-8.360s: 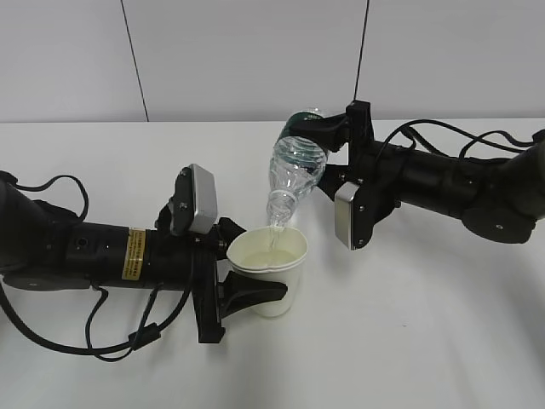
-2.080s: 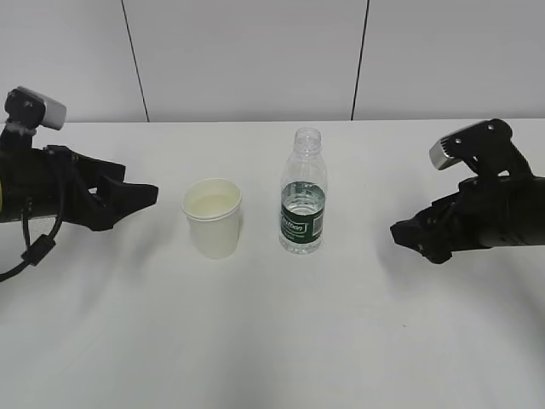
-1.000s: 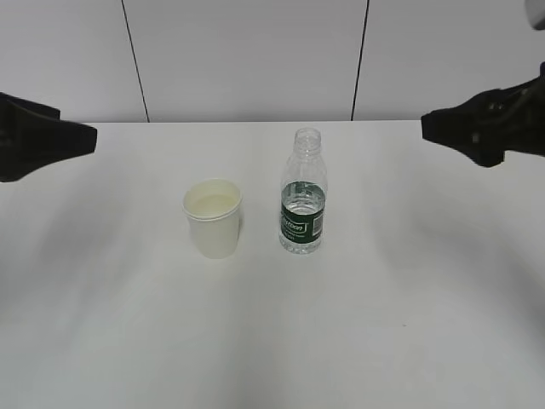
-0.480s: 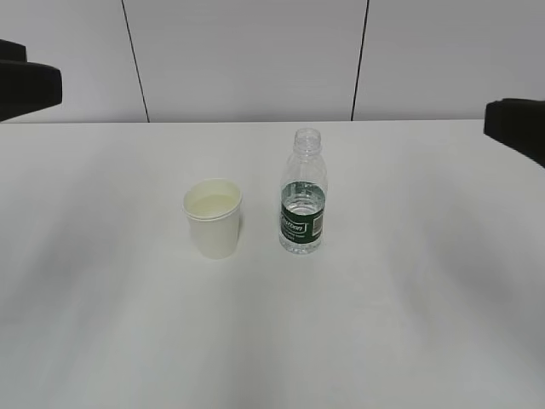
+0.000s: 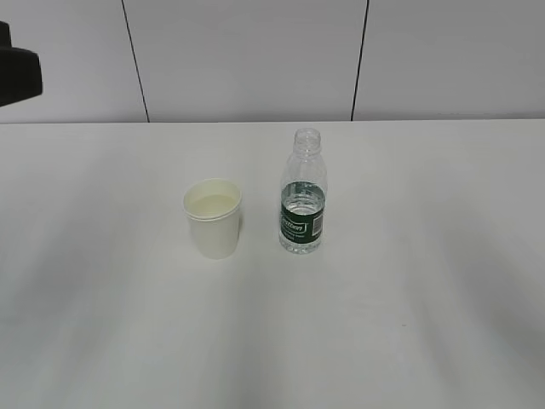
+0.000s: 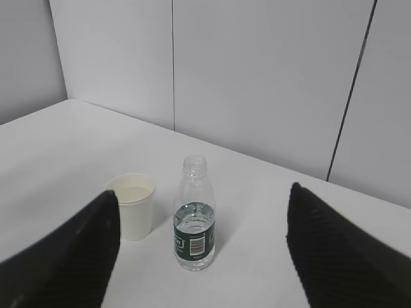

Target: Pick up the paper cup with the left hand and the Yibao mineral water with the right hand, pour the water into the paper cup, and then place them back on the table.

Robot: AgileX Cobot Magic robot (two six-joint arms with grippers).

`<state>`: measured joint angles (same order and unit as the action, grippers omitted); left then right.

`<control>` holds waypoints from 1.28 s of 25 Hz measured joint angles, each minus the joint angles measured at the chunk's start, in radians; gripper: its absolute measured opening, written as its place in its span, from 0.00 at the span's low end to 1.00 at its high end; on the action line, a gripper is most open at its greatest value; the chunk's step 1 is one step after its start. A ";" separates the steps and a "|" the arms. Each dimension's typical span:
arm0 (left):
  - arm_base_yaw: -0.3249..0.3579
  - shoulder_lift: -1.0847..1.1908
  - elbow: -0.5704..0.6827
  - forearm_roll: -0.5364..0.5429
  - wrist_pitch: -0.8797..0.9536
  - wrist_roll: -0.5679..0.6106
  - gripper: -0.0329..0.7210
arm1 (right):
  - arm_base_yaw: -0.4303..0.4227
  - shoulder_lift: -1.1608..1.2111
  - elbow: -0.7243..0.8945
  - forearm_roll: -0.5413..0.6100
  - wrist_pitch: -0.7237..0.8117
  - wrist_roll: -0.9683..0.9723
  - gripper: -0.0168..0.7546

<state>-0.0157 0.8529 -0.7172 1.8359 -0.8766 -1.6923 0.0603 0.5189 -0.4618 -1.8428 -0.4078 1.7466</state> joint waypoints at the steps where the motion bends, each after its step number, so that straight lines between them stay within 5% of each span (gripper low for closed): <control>1: 0.000 -0.007 0.000 0.000 -0.006 -0.001 0.66 | 0.000 -0.023 0.016 0.000 0.000 0.000 0.79; 32: 0.000 -0.019 0.000 0.000 -0.035 -0.006 0.66 | 0.000 -0.217 0.164 0.000 0.094 0.004 0.79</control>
<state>-0.0157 0.8338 -0.7172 1.8359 -0.9116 -1.6987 0.0603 0.3017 -0.2975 -1.8428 -0.3137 1.7506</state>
